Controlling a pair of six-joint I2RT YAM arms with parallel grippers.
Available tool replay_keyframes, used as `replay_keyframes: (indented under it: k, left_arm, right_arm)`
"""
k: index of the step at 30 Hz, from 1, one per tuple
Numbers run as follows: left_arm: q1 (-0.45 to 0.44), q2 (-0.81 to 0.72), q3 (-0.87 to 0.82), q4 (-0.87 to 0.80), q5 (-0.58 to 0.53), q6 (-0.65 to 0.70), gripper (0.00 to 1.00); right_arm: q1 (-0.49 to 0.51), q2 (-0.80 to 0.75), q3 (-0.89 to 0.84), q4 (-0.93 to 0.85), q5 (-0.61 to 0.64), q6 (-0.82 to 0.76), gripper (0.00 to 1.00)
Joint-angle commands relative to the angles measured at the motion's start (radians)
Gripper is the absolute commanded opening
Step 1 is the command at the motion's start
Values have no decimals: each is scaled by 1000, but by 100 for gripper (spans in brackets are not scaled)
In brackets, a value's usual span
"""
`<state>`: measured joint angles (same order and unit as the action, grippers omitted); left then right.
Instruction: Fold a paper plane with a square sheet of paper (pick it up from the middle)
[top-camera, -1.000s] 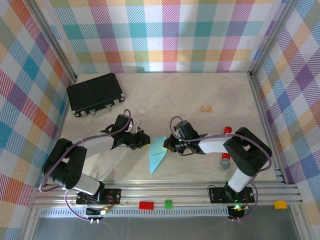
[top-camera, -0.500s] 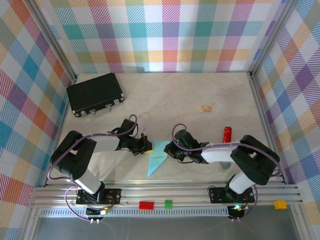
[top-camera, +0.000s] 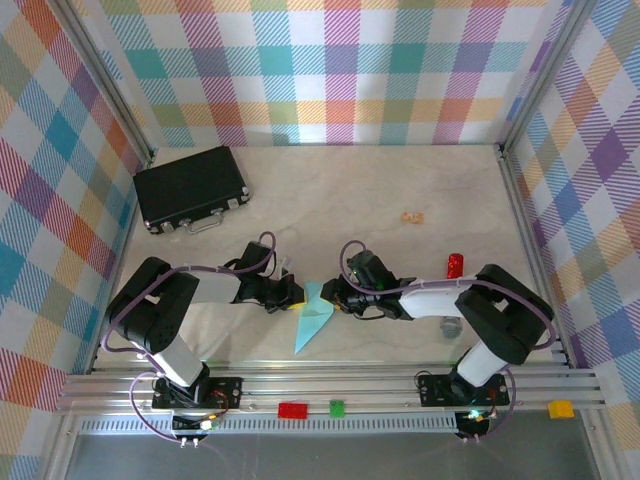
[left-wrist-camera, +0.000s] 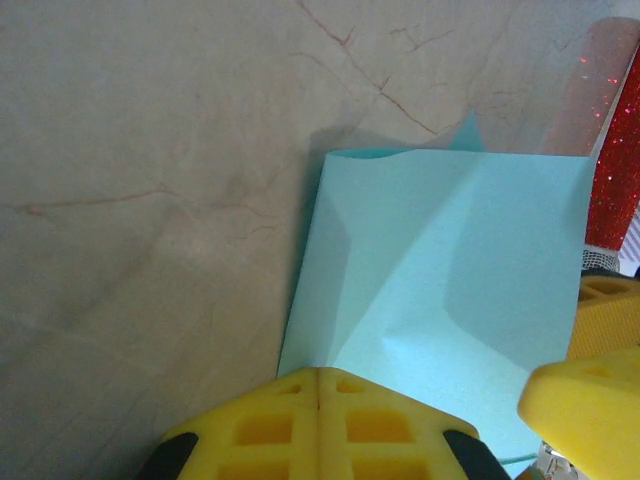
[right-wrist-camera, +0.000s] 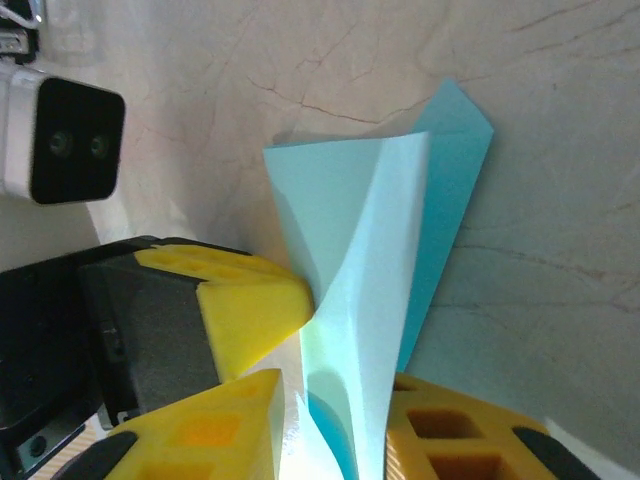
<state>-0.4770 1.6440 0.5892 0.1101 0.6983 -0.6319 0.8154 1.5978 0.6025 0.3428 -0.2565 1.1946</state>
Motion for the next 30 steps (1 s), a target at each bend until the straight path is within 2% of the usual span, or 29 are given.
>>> replay_keyframes:
  k: [1, 6, 12, 14, 18, 21, 23, 26, 30]
  left_arm:
    - [-14, 43, -23, -4, -24, 16, 0]
    - [-14, 29, -23, -15, -31, 19, 0]
    - [-14, 0, -20, -11, -15, 1, 0]
    - [-13, -49, -23, -3, -9, -19, 0]
    - [-14, -167, -20, -29, -26, -16, 11]
    - [-31, -221, -9, -76, -18, 70, 17]
    - [-65, -257, 3, -126, -59, 139, 21]
    - [-153, -311, 8, -217, -210, 234, 27]
    - [-256, -381, -33, -222, -361, 286, 34]
  right_arm:
    - [-16, 29, 38, -18, -61, -62, 29]
    - [-42, 45, 49, -34, -83, -87, 26]
    - [-61, 55, 78, -100, -103, -125, 6]
    - [-62, 47, 75, -108, -99, -122, 2]
    - [-62, 5, 44, -97, -46, -75, 0]
    - [-62, -43, 14, -97, 31, -4, 0]
    - [-62, -70, -4, -96, 67, 48, 0]
    - [-62, -106, -23, -104, 104, 110, 0]
    - [-62, -130, -20, -157, 134, 155, 0]
